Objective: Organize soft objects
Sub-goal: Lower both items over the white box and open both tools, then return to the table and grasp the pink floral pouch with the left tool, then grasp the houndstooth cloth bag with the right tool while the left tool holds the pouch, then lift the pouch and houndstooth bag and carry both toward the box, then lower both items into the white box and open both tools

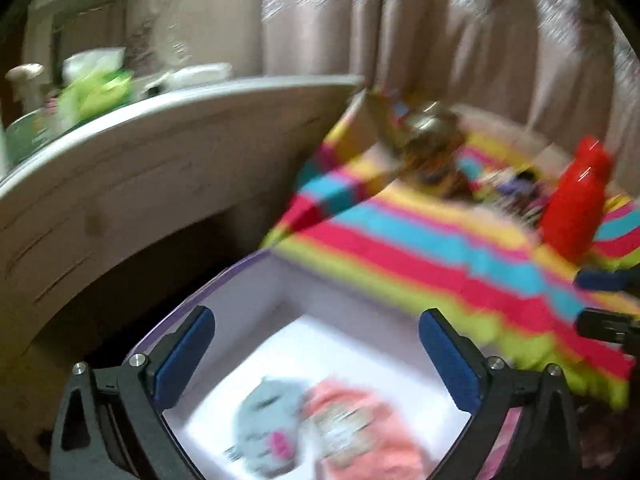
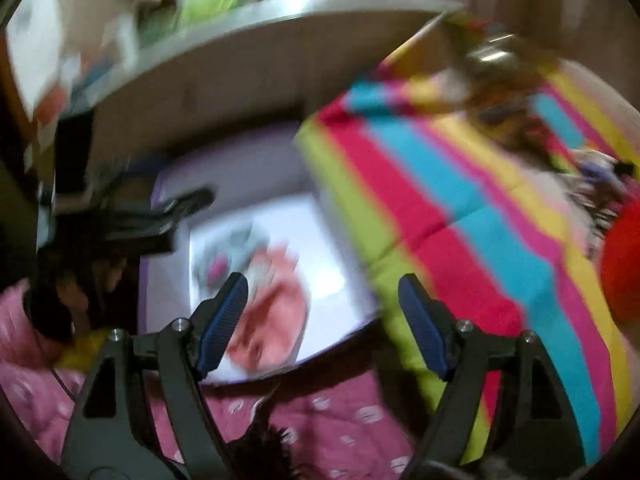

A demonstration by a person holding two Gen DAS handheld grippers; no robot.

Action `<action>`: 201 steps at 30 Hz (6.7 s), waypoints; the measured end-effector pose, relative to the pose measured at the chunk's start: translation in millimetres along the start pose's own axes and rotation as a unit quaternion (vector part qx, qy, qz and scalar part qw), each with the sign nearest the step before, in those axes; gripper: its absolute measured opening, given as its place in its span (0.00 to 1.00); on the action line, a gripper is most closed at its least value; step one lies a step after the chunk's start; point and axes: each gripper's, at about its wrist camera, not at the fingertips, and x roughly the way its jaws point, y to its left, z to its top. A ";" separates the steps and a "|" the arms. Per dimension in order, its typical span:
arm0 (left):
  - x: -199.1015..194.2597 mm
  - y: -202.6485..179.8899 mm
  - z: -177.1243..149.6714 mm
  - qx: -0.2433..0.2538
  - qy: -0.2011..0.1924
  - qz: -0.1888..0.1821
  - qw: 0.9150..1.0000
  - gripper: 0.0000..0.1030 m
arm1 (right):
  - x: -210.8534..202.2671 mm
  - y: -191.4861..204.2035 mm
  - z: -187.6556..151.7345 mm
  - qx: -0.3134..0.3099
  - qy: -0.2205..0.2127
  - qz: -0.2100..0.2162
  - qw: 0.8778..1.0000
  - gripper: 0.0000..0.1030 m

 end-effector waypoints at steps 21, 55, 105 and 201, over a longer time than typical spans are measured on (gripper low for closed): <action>269.6 -271.8 102.8 -0.019 0.077 -0.025 0.997 1.00 | -98.4 -241.0 -89.1 0.276 -0.081 -0.221 0.932 0.82; 263.9 -234.3 84.4 -0.025 0.105 -0.215 0.971 0.12 | -116.9 -409.6 -63.4 0.378 -0.118 -0.303 0.867 0.82; 269.3 -191.1 91.2 -0.238 0.170 -0.120 0.949 0.74 | -92.6 -288.4 -118.1 0.282 -0.040 -0.258 0.923 0.14; 7.8 -10.8 -25.0 -0.043 0.044 0.022 0.998 0.71 | -28.8 35.4 21.0 -0.048 -0.042 0.034 0.997 0.12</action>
